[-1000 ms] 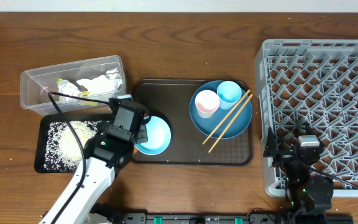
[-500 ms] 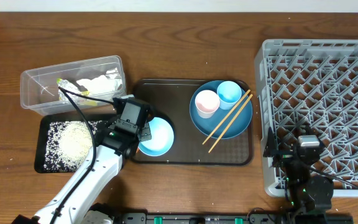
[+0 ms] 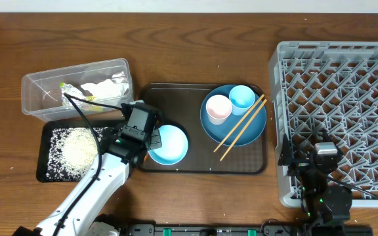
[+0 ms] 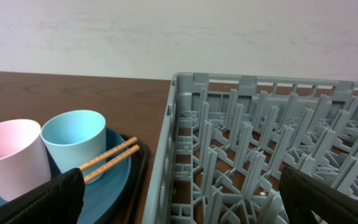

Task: Sort waste into correct bins and load items into the dishwasher rack
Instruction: 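Lower the bowl onto the dark tray and open the left gripper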

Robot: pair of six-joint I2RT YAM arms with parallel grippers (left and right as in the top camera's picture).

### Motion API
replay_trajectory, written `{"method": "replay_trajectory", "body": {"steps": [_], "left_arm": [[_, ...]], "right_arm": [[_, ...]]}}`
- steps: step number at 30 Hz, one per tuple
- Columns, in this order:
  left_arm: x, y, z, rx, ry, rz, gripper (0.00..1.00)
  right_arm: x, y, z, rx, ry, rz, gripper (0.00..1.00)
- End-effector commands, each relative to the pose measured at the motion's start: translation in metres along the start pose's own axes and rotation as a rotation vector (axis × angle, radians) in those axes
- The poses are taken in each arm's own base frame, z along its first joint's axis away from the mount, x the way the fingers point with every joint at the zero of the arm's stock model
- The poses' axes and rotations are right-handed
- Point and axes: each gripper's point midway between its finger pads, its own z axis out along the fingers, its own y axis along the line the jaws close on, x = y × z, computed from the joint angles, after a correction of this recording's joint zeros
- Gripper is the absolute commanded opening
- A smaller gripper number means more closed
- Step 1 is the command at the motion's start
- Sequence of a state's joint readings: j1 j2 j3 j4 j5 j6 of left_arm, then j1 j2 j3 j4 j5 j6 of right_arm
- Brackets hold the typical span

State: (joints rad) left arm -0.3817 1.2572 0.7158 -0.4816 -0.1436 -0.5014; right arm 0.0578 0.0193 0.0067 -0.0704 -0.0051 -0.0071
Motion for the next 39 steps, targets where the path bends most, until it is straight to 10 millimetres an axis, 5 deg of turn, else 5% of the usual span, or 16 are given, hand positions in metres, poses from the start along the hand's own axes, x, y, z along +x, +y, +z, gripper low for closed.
{"method": "replay_trajectory", "body": {"steps": [1, 12, 22, 30, 39], "left_arm": [[-0.002, -0.002, -0.001, 0.005, -0.002, -0.009, 0.16], [-0.003, -0.001, -0.001, -0.003, -0.008, 0.0, 0.16], [-0.015, 0.023, -0.003, -0.141, -0.08, 0.006, 0.16], [-0.005, 0.025, 0.006, -0.16, -0.034, -0.01, 0.14], [0.008, -0.002, 0.016, -0.02, 0.051, -0.016, 0.15]], "right_arm": [[0.002, -0.002, 0.0, 0.008, 0.006, 0.014, 0.99], [0.002, -0.002, 0.0, 0.008, 0.006, 0.014, 0.99], [0.002, -0.002, 0.0, 0.008, 0.006, 0.014, 0.99], [0.002, -0.002, 0.0, 0.008, 0.006, 0.014, 0.99], [0.002, -0.002, 0.0, 0.008, 0.006, 0.014, 0.99]]}}
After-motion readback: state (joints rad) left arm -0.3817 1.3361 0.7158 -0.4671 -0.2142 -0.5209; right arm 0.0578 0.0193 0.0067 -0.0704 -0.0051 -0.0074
